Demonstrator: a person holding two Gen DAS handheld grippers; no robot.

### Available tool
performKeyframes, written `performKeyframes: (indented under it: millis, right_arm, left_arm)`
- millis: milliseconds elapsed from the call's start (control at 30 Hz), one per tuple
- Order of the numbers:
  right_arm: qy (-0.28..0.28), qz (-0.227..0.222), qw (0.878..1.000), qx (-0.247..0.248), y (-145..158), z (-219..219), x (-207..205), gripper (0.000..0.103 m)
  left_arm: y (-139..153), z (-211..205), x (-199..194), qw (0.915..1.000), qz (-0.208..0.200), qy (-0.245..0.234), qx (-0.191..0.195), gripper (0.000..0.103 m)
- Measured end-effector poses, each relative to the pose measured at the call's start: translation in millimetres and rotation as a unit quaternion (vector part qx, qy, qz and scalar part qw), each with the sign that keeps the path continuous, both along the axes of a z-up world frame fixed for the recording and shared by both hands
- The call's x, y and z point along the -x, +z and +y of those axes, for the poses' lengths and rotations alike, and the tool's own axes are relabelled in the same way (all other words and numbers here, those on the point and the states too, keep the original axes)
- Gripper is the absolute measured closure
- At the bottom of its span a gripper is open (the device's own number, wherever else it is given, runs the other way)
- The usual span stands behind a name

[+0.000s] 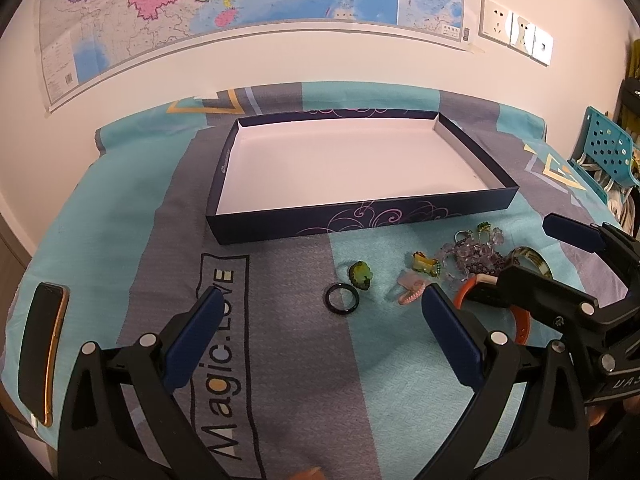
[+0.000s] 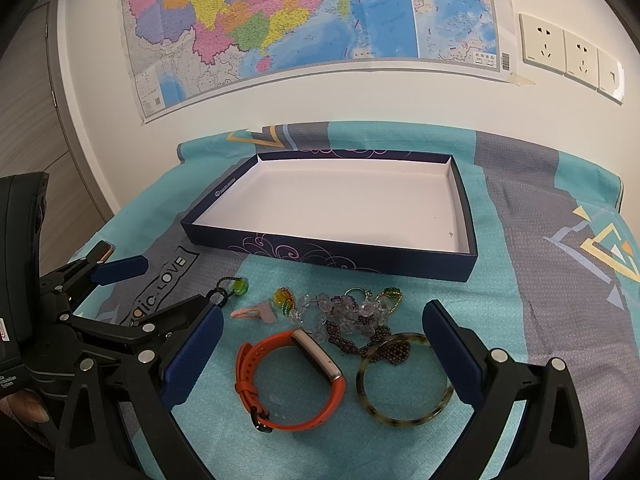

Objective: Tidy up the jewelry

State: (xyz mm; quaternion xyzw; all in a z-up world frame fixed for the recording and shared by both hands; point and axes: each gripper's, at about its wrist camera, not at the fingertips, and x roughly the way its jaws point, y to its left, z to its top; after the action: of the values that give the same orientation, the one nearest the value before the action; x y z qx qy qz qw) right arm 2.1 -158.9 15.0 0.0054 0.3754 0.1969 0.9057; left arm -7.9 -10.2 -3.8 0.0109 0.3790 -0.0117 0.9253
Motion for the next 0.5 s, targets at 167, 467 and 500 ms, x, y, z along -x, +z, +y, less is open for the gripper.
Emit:
performKeyframes:
  millis: [167, 467, 500]
  right_arm:
    - [0.000, 0.000, 1.000, 0.000, -0.5, 0.4, 0.3, 0.007]
    - [-0.001, -0.001, 1.000, 0.000, 0.4, 0.2, 0.4, 0.007]
    - [0.000, 0.000, 1.000, -0.001, 0.4, 0.2, 0.1, 0.007]
  left_arm:
    - [-0.4, -0.6, 0.0, 1.0000, 0.000, -0.001, 0.000, 0.006]
    - [-0.6, -2.7, -0.4, 1.0000, 0.000, -0.002, 0.000, 0.006]
    - [-0.4, -2.4, -0.6, 1.0000, 0.000, -0.002, 0.000, 0.006]
